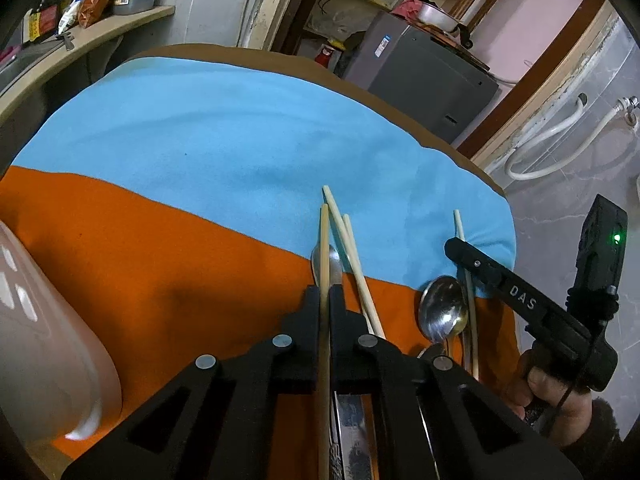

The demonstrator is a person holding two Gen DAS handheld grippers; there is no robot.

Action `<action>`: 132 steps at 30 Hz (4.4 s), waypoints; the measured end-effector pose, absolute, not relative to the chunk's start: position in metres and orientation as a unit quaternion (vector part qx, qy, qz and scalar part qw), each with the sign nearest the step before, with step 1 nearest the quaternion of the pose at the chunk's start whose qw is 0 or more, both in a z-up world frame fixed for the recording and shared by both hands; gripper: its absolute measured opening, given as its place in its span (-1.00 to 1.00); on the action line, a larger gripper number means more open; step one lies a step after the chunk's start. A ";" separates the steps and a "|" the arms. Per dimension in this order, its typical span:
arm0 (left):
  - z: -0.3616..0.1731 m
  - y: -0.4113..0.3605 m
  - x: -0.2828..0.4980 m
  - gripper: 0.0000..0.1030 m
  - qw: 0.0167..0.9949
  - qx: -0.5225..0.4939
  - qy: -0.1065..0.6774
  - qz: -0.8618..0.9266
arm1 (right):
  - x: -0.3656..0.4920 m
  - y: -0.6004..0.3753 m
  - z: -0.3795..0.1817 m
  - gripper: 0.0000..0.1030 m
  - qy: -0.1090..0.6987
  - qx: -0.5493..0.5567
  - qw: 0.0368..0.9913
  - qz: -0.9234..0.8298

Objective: Organize utensils
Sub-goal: 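Close the left and right grippers each on one wooden chopstick, then lift both chopsticks and drop them into the white caddy, then return both open grippers to the remaining utensils on the blanket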

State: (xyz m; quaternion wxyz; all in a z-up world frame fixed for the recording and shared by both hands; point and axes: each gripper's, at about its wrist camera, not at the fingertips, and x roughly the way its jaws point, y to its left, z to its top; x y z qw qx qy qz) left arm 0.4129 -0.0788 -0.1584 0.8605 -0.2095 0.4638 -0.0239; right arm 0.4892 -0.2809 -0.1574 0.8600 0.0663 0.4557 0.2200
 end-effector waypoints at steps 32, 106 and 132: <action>0.006 -0.005 0.327 -0.96 0.946 -0.226 0.232 -0.033 | 0.377 -0.280 -0.005 -0.96 0.193 0.249 0.902 0.295; 0.024 0.026 0.258 0.84 0.985 -0.114 0.125 0.024 | 0.283 -0.218 0.034 1.00 0.081 0.102 0.976 0.176; -0.087 -0.113 0.285 0.85 0.959 -0.061 0.275 -0.017 | 0.313 -0.335 -0.056 1.00 0.196 0.066 0.969 0.131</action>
